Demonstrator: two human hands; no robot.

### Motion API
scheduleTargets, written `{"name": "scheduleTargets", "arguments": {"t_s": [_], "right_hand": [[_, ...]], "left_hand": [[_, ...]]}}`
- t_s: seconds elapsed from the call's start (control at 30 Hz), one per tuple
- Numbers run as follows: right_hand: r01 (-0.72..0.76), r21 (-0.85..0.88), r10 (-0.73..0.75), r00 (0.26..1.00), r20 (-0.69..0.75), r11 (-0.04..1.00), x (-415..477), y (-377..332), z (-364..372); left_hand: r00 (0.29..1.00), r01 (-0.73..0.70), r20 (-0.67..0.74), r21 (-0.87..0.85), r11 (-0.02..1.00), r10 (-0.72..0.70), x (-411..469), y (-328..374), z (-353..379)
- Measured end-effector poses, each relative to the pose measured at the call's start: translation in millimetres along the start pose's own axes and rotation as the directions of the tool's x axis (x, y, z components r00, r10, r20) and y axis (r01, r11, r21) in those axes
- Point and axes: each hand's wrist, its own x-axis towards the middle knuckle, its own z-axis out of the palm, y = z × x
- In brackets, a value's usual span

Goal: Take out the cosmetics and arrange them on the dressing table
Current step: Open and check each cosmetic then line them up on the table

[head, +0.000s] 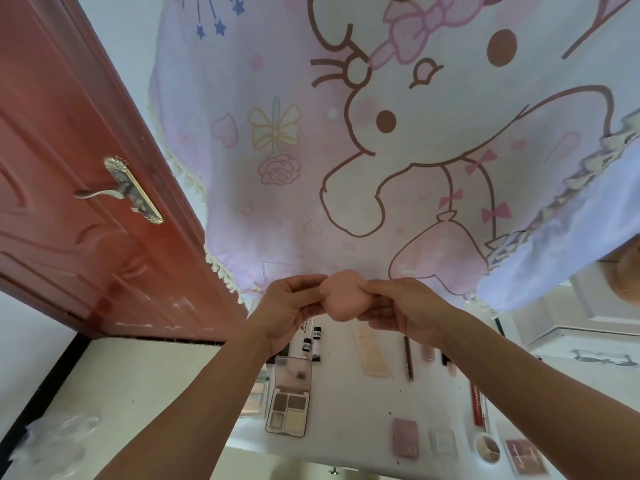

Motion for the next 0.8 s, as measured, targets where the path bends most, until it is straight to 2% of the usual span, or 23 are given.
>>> {"name": "scheduleTargets", "arguments": {"t_s": [0.07,0.17,0.27,0.4,0.57,0.73,0.8], "right_hand": [[-0.006,0.042,0.007,1.0,-0.01,0.999,0,1,1],[-0.019,0.081,0.019,1.0,-0.002,0.997,0,1,2],[-0.033,0.077,0.032,0.999,0.026,0.996,-1,-2,2],[-0.045,0.081,0.041,0.998,0.053,0.996,-2,-3,5],[-0.039,0.064,0.035,0.998,0.061,0.997,-1,-5,7],[0.01,-0.009,-0.01,0.999,0.039,1.0,0,-5,8],[0.018,-0.018,-0.017,0.999,0.048,1.0,-1,-5,8]], "left_hand": [[0.999,-0.047,-0.011,0.13,0.99,0.048,-2,0,1],[0.995,-0.101,0.043,0.457,0.883,0.091,-7,-1,1],[0.993,-0.12,0.069,0.552,0.825,0.099,-10,2,3],[0.991,-0.134,0.09,0.576,0.807,0.1,-10,8,3],[0.995,-0.104,0.068,0.532,0.84,0.08,-9,9,-2],[0.999,-0.018,-0.046,0.212,0.977,0.028,-5,9,-1],[0.999,0.017,-0.048,0.185,0.983,-0.008,-7,11,-1]]}}
